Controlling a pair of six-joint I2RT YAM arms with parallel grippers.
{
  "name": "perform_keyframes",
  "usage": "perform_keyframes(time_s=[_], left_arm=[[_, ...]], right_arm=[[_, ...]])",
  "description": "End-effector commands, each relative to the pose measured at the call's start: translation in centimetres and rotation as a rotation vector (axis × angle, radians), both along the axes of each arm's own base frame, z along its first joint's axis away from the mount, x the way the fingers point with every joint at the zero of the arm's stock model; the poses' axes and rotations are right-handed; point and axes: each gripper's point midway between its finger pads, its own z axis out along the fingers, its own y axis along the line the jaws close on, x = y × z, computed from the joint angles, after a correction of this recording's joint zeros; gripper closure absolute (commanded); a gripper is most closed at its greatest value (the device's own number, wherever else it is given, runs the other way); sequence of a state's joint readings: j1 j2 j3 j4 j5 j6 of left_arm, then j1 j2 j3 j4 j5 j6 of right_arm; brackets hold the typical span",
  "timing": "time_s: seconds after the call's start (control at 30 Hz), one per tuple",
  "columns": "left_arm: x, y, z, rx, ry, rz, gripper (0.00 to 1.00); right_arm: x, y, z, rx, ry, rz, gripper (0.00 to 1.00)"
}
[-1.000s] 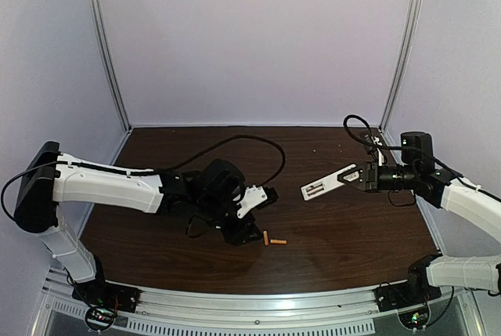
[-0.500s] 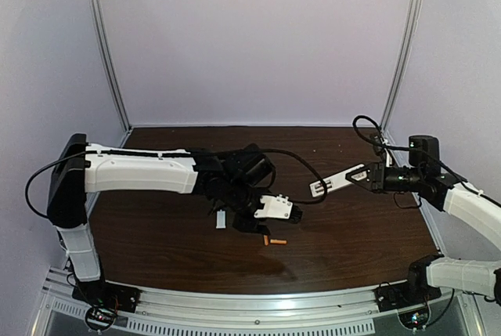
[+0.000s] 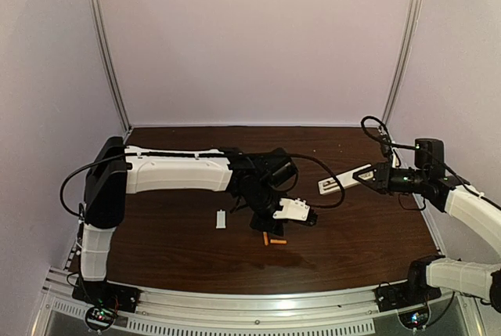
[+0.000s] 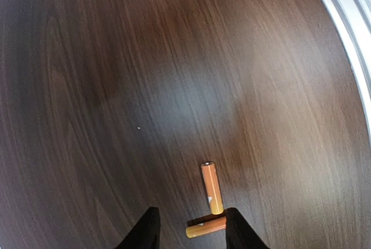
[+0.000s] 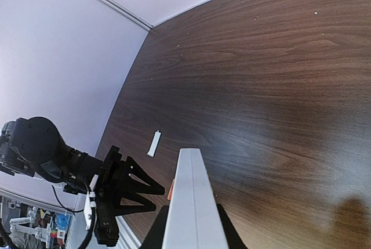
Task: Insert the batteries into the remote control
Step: Pick up the battery from the center of the board.
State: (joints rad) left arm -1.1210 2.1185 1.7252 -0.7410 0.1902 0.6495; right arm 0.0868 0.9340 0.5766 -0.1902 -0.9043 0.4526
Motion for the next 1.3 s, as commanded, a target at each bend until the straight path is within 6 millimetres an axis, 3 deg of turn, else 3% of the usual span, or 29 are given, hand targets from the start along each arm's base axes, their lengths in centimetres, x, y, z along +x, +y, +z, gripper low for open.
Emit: perform_keyframes(time_s=[0.0, 0.37, 0.83, 1.27], left_arm=[[-0.6, -0.5, -0.6, 0.027, 0.060, 0.027, 0.59], [-0.4, -1.1, -3.1, 0.082, 0.116, 0.081, 0.67], [-0.6, -0.8, -5.0, 0.127, 0.146, 0.093, 0.69], [-0.7, -1.0, -5.9, 0.143, 0.152, 0.095, 0.79]], right_arm=[[-0.1, -0.2, 0.1, 0.012, -0.013, -0.004, 1.00], [0.0, -0.2, -0.1, 0.015, -0.006, -0.007, 1.00], [0.1, -0.5, -0.4, 0.010, 0.002, -0.020, 1.00], [0.1, -0.6, -0.4, 0.013, 0.000, -0.023, 1.00]])
